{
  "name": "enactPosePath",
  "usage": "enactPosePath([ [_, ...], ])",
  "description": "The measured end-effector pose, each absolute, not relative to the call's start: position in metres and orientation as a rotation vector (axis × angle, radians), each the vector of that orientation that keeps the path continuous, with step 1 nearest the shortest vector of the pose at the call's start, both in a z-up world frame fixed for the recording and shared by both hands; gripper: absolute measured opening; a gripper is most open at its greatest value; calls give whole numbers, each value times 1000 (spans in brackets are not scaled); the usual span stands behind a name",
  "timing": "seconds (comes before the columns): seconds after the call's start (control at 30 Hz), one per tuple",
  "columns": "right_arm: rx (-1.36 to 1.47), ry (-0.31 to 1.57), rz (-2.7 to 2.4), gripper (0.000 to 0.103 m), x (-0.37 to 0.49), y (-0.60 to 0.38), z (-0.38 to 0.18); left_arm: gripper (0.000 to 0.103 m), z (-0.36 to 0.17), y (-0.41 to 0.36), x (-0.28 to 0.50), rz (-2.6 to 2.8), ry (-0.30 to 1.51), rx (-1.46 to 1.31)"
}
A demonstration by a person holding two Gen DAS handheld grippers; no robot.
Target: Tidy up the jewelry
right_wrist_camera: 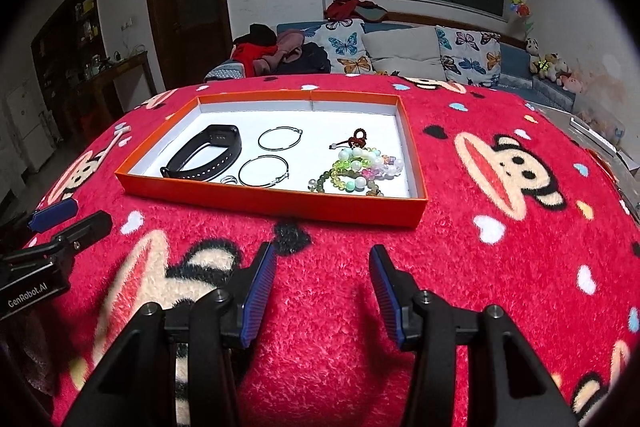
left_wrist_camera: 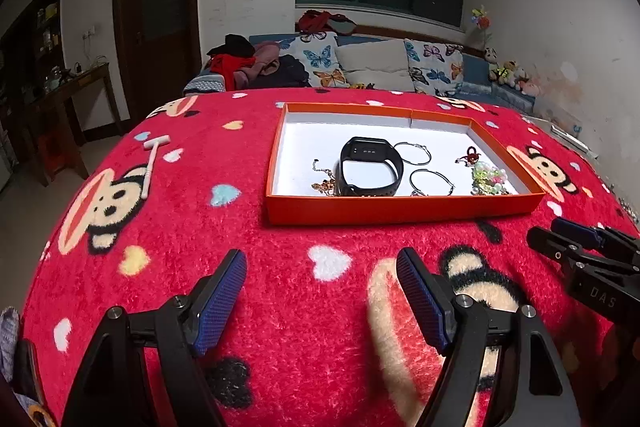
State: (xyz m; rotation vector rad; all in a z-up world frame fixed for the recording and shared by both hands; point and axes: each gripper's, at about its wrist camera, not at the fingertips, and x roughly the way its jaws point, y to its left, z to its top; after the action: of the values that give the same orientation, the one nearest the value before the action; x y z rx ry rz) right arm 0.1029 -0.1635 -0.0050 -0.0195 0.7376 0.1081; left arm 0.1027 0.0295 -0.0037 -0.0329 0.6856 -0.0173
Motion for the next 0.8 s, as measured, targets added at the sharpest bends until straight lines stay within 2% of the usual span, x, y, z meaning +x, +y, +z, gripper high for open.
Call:
enactPosePath([
  [0.8,-55,731,139,53,100,-152,-3,83,-1,20,96,-14,667,1],
])
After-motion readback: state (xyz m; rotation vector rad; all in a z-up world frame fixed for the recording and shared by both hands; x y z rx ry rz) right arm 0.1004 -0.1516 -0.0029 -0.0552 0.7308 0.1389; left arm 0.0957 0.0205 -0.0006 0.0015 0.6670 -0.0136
